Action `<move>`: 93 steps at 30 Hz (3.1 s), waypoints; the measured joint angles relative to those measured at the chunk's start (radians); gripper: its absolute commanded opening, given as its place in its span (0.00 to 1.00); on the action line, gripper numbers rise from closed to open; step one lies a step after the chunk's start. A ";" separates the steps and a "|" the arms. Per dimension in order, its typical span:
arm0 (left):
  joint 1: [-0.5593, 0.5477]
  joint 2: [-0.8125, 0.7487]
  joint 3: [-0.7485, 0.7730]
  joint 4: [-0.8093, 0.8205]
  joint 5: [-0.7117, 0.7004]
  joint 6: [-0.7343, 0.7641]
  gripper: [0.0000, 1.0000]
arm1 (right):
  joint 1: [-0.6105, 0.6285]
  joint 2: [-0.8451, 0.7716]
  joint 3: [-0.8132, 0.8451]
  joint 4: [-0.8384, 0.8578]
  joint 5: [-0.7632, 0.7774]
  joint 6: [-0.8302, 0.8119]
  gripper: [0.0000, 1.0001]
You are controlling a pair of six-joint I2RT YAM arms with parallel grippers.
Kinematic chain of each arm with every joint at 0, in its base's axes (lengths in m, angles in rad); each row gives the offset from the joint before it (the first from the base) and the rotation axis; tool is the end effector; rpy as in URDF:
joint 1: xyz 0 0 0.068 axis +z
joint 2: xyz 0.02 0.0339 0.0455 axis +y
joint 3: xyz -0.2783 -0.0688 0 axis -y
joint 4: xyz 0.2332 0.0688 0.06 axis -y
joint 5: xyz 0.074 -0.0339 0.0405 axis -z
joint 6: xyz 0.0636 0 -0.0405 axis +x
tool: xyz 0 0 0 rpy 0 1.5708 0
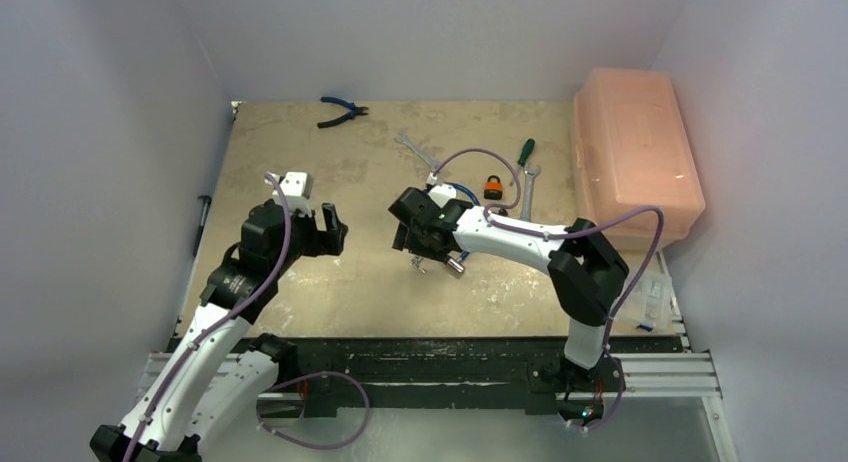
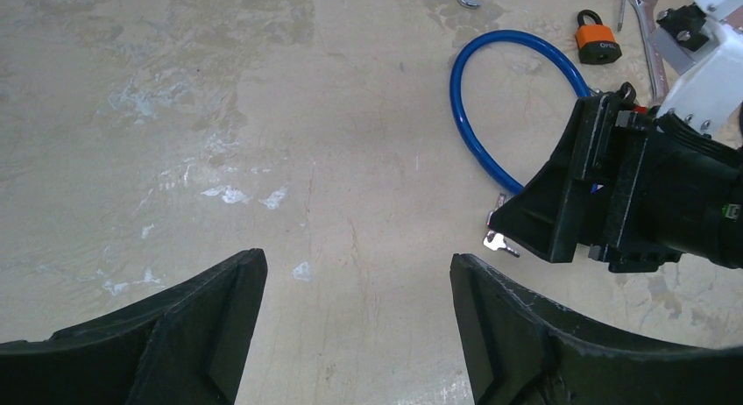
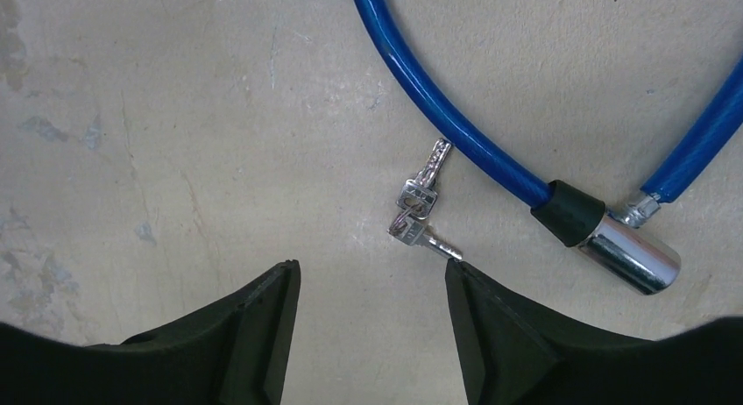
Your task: Unlock with the key
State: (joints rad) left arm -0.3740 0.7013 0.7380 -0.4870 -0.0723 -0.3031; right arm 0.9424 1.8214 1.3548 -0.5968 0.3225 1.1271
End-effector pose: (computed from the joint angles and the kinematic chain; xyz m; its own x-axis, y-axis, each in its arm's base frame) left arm 0.1524 -0.0549 0.3018 -0.4774 -0.1325 -0.8687 0.1691 0.9563 -0.2387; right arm 0.2453 0.3033 0.2144 -0.8318 0.3126 -0.4588 0.1735 0.9314 0.3199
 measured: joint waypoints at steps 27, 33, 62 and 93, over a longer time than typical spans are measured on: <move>-0.009 -0.005 0.000 0.000 -0.013 0.000 0.81 | -0.019 0.124 0.007 0.046 0.002 0.006 0.53; -0.009 -0.005 0.000 0.000 -0.014 0.000 0.80 | -0.029 0.124 0.006 0.051 0.003 0.005 0.51; -0.009 -0.004 0.000 0.000 -0.025 0.000 0.80 | -0.035 0.162 0.003 0.084 0.036 -0.021 0.09; -0.009 0.007 0.000 0.000 -0.036 0.000 0.79 | -0.035 0.033 -0.204 0.361 0.018 -0.317 0.00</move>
State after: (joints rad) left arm -0.3832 0.7082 0.7380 -0.4873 -0.1085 -0.3035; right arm 0.9077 1.8542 1.1503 -0.2356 0.3401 0.8101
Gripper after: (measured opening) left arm 0.794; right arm 0.067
